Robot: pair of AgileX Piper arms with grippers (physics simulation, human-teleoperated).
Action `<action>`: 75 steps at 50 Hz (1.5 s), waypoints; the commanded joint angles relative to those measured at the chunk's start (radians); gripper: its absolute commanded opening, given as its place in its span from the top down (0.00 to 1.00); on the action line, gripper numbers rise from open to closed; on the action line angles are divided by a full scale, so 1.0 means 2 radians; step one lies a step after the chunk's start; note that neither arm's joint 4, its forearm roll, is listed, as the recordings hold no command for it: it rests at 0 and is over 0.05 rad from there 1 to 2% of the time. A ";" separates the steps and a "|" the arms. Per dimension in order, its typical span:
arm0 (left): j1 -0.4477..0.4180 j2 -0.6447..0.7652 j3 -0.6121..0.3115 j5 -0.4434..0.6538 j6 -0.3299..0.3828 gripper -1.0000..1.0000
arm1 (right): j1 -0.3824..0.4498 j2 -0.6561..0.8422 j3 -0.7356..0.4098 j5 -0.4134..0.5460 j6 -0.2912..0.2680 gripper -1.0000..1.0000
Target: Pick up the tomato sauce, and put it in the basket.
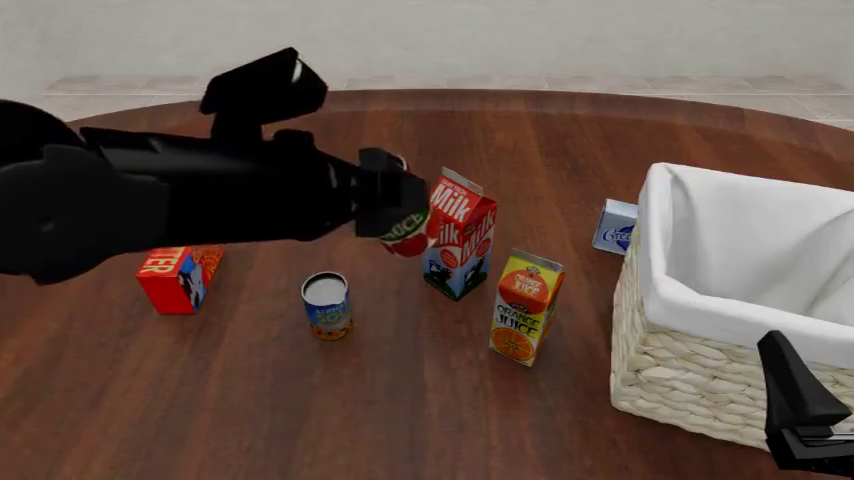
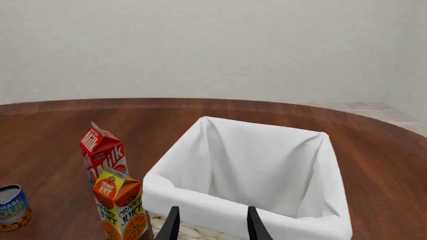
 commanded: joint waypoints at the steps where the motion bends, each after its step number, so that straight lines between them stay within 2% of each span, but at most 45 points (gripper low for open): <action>1: -0.032 0.011 -0.043 0.021 0.007 1.00 | 0.000 0.000 0.000 0.000 0.000 0.00; 17: -0.054 0.043 -0.114 0.054 0.020 1.00 | 0.000 0.000 0.000 0.000 0.000 0.00; 36: -0.078 0.082 -0.167 0.056 0.019 1.00 | 0.000 0.000 0.000 0.000 0.000 0.00; 59: -0.079 0.132 -0.224 0.063 0.024 1.00 | 0.000 0.000 0.000 0.000 0.000 0.00; 75: -0.104 0.186 -0.289 0.068 0.026 1.00 | 0.000 0.000 0.000 0.000 0.000 0.00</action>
